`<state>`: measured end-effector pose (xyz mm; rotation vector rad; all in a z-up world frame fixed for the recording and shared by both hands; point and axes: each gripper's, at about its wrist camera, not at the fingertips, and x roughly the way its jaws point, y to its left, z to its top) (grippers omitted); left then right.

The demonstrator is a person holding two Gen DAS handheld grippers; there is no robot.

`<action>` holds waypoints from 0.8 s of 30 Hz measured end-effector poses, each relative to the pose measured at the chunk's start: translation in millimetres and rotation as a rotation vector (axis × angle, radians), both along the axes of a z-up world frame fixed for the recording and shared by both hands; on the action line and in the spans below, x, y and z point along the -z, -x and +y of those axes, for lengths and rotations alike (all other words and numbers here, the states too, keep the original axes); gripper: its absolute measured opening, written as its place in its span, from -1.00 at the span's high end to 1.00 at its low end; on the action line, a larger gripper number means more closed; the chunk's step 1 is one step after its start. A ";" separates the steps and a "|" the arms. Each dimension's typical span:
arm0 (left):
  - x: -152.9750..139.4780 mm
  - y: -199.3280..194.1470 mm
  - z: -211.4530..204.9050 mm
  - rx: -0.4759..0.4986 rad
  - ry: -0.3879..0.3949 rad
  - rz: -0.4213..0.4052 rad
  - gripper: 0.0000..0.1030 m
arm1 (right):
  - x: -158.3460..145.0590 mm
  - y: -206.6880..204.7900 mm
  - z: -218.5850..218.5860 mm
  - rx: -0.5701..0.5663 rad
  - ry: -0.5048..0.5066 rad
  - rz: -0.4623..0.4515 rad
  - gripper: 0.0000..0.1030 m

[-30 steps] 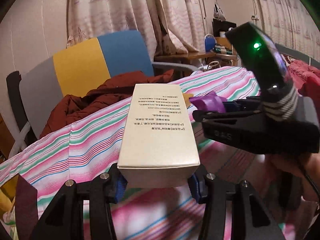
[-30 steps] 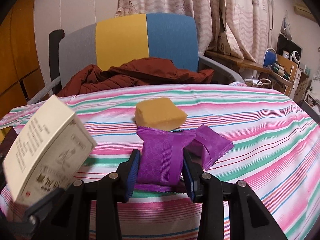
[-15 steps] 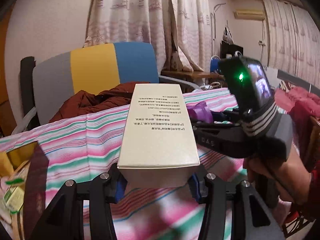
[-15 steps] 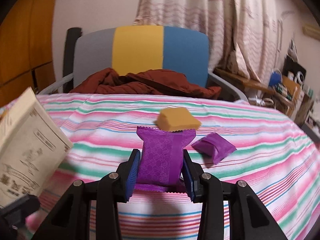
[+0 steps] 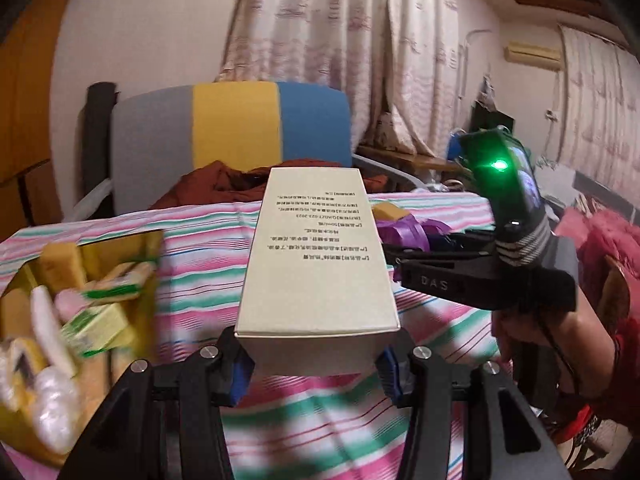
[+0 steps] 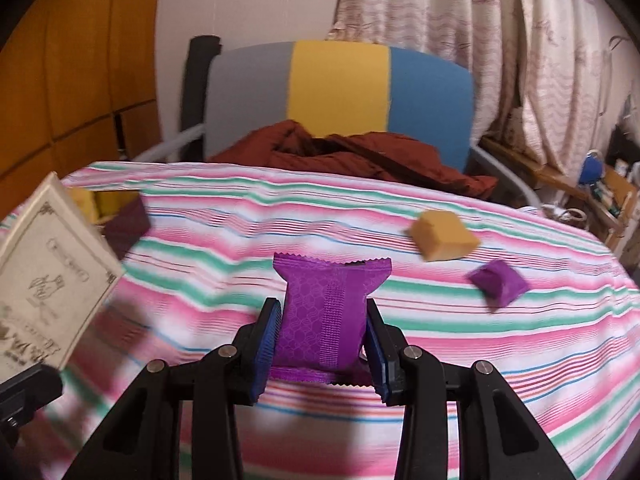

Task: Organize objects
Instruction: 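Carry the cream box and purple packet over the gold tin with both tools, then lower the box and packet into the tin and open both tools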

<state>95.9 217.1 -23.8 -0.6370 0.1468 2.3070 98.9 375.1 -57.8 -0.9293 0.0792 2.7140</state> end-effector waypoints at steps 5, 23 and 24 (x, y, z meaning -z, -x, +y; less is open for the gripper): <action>-9.1 3.8 -47.6 -0.080 -0.020 0.004 0.01 | -12.2 6.4 -46.3 -0.098 0.094 0.015 0.20; 4.3 37.5 -209.1 -0.444 -0.017 -0.108 0.01 | -21.3 76.4 -189.0 -0.365 0.300 -0.017 0.15; 5.5 39.7 -213.9 -0.460 -0.011 -0.111 0.01 | -19.0 79.4 -191.2 -0.353 0.284 -0.025 0.07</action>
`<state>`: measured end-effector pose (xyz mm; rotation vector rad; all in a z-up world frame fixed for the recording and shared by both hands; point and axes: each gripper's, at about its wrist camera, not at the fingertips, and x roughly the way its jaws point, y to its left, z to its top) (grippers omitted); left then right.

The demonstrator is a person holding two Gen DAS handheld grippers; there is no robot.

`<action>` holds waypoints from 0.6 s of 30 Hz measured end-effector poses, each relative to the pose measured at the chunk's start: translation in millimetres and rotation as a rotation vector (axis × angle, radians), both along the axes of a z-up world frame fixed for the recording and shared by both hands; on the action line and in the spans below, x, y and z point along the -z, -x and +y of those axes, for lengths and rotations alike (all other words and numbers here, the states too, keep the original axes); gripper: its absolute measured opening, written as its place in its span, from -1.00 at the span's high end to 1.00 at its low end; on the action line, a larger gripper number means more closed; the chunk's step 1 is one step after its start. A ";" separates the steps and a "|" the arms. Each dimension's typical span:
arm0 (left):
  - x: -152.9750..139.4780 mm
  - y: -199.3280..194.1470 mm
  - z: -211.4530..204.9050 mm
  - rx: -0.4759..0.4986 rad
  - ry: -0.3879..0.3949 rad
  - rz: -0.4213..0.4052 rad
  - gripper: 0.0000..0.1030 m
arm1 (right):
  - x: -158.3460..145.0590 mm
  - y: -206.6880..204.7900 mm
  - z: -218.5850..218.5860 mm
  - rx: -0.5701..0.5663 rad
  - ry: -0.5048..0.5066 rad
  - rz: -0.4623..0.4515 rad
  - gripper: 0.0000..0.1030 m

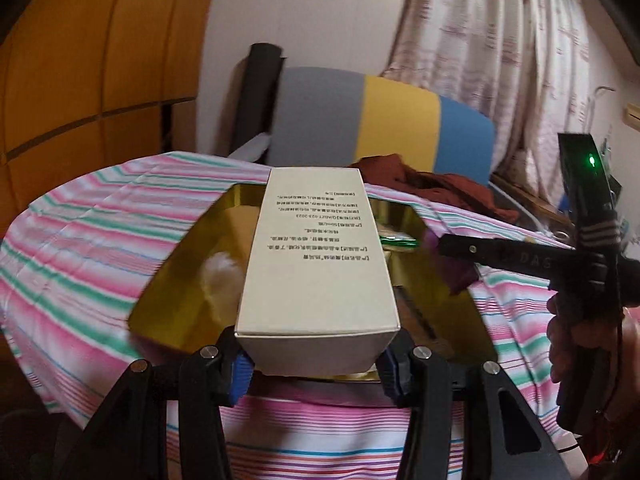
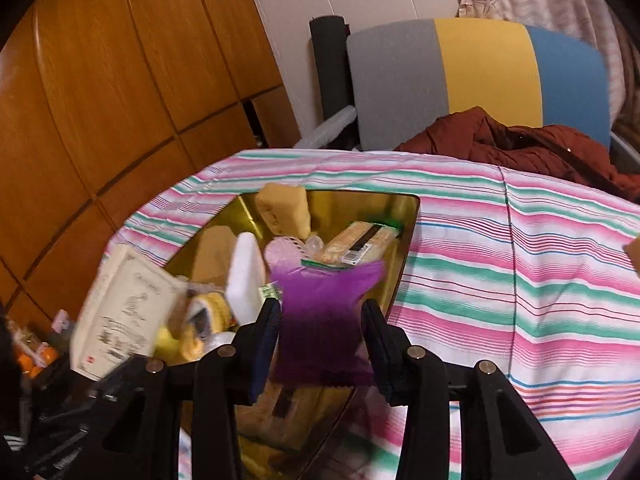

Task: Organize objects
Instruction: 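Lower the box and packet into the tin and open both tools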

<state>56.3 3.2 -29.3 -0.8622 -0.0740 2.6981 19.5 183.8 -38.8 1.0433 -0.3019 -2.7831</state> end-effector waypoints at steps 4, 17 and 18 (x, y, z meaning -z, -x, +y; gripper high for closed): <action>6.4 2.7 -12.0 -0.032 0.010 -0.025 0.01 | -1.8 -4.5 6.8 0.035 0.046 0.025 -0.39; 12.9 3.1 -19.8 -0.097 0.005 -0.073 -0.13 | -16.4 -35.8 10.8 0.034 0.088 0.098 -0.49; 10.1 0.7 -20.9 -0.117 0.015 -0.055 -0.15 | -17.0 -36.5 11.1 0.034 0.089 0.100 -0.49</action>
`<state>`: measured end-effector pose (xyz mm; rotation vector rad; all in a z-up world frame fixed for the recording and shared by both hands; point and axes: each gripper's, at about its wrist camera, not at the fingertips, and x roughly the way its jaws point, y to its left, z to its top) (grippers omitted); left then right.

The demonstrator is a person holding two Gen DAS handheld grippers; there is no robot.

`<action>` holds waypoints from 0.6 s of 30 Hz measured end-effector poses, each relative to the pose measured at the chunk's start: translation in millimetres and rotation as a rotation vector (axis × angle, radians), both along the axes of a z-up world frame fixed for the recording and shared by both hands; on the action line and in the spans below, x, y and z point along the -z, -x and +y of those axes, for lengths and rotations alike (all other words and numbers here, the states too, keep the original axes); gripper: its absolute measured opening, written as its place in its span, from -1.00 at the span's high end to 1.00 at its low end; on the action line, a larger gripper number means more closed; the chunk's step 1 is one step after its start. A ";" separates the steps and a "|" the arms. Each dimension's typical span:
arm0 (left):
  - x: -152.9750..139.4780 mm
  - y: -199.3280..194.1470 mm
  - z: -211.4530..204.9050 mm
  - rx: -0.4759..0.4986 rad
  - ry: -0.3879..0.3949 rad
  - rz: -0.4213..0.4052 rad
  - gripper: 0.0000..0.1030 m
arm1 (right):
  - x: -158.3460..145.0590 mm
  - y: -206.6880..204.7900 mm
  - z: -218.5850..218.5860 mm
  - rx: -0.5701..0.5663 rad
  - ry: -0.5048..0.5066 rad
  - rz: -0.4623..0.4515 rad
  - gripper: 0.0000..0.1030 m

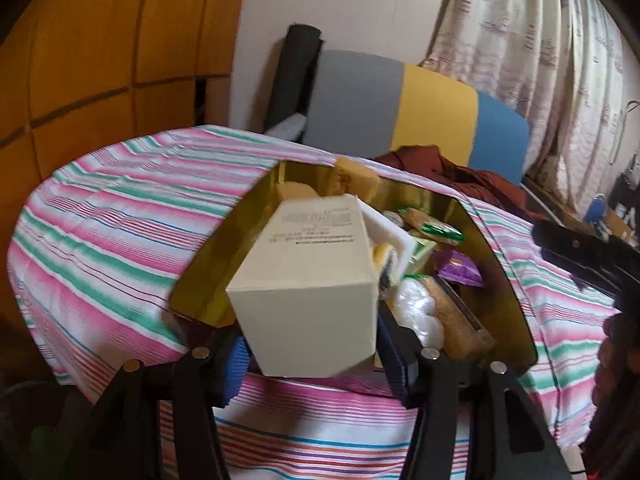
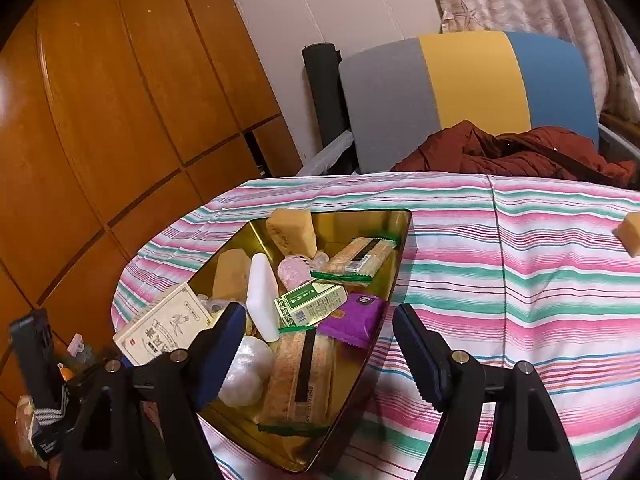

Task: Organize objects
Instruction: 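Lower the box and packet into the tin and open both tools, then move both tools toward the last yellow sponge and purple packet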

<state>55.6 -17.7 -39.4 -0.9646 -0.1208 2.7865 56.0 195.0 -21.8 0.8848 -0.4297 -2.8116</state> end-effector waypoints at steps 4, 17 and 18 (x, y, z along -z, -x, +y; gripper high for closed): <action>-13.2 -8.0 -8.2 -0.029 -0.003 0.080 -0.20 | -1.4 -2.2 3.5 0.002 0.004 0.005 -0.49; -0.4 14.6 46.4 0.206 0.009 -0.058 -0.17 | 0.1 -7.9 14.3 0.008 0.002 -0.003 -0.49; -1.7 12.3 46.6 0.188 0.015 -0.042 -0.17 | -0.7 -9.3 16.2 0.010 0.000 -0.001 -0.49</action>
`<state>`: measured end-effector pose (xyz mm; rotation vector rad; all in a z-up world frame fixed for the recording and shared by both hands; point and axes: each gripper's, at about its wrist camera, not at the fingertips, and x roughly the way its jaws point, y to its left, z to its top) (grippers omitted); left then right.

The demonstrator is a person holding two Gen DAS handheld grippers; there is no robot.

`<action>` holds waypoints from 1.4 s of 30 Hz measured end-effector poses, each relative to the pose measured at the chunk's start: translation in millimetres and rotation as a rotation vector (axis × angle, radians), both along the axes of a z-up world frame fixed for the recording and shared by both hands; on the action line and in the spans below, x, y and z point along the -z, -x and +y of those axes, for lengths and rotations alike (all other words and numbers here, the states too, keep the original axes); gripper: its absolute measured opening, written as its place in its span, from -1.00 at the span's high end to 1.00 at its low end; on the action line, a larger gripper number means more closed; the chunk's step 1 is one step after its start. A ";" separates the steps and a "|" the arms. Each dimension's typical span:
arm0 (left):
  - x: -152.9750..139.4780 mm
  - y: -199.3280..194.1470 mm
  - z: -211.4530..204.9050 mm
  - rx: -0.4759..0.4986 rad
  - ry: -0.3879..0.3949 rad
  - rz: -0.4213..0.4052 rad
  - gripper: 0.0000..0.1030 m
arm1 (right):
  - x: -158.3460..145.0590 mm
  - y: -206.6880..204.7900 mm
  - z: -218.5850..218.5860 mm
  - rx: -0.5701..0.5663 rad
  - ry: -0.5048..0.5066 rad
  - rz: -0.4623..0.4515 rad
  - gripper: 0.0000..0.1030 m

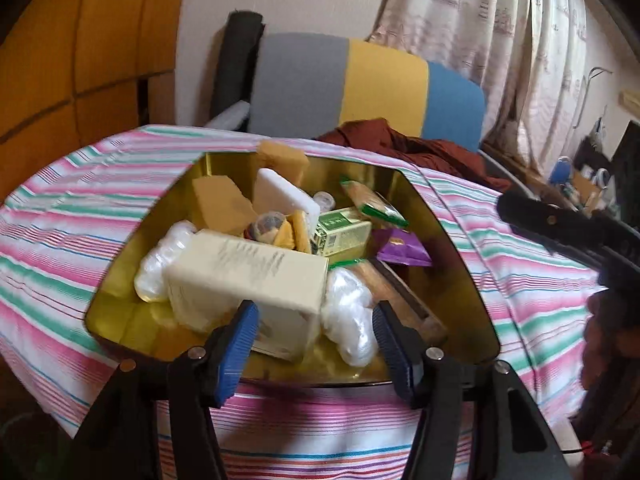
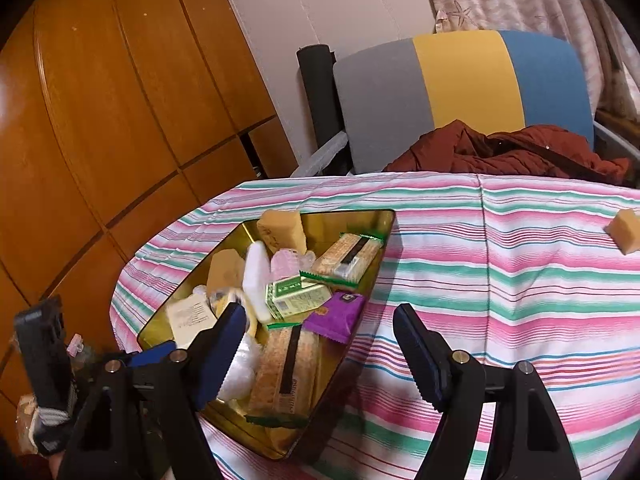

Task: Organize objects
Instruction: 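Move both tools toward the last yellow sponge and purple packet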

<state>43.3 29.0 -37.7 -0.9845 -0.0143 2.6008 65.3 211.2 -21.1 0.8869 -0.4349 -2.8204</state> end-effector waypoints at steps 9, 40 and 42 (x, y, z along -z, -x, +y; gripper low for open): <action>-19.0 -8.9 -16.9 -0.141 -0.030 0.083 -0.18 | 4.5 -6.6 30.8 0.069 0.023 -0.014 -0.52; -18.8 -11.6 166.8 0.366 -0.001 -0.045 -0.38 | 47.9 -52.4 198.2 0.422 -0.173 -0.242 -0.60; -16.2 -12.3 179.8 0.389 0.008 -0.061 -0.38 | 49.9 -56.8 214.0 0.457 -0.176 -0.255 -0.61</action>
